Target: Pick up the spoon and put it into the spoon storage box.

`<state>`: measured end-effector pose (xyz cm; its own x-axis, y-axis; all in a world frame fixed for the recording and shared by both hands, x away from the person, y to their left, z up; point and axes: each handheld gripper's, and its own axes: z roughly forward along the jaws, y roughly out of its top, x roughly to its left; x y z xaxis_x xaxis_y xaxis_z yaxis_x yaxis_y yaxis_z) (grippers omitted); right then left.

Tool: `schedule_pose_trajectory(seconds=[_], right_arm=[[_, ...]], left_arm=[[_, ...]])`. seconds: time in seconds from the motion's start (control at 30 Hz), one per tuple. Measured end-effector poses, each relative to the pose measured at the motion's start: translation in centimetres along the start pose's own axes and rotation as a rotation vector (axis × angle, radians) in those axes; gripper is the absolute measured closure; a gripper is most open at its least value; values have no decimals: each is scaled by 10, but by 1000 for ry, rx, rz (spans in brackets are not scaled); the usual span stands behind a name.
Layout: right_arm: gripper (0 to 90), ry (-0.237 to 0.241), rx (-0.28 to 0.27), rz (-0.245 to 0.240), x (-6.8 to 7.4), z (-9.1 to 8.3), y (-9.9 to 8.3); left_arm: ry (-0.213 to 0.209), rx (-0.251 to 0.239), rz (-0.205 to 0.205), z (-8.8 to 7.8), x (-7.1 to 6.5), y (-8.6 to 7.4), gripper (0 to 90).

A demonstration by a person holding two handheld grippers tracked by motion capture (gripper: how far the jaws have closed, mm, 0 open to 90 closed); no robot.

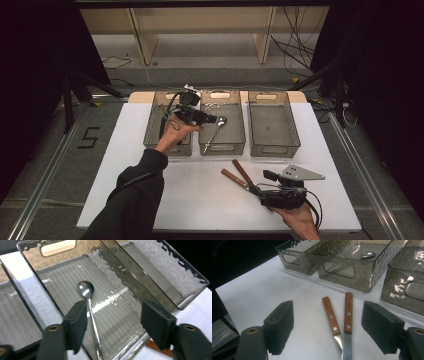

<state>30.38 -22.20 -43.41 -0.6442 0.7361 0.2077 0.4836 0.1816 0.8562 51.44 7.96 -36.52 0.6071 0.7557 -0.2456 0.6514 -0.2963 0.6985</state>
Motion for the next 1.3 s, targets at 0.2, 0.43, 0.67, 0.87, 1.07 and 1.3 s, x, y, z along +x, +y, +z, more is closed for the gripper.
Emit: schedule_pose_trajectory(seconds=[0.2,0.43,0.67,0.87,1.07,1.3], right_arm=[[269,-4,2,1,-1,0,0],[269,-6,4,2,-1,0,0],[269,-7,7,0,0,0,1],[269,-29,28,10,-2,2,0],[269,-30,38,13,-3,2,1],[269,-37,57,13,-4,4,2]], left_arm=[[-14,-25,0,-18,0,-14,281],[-48,-74,13,-43,-3,-35,259],[-70,-99,15,-57,-5,-53,236],[-108,-107,42,-67,-7,-74,206],[-118,-122,48,-76,-6,-94,189],[-112,-137,70,-88,-7,-111,181]])
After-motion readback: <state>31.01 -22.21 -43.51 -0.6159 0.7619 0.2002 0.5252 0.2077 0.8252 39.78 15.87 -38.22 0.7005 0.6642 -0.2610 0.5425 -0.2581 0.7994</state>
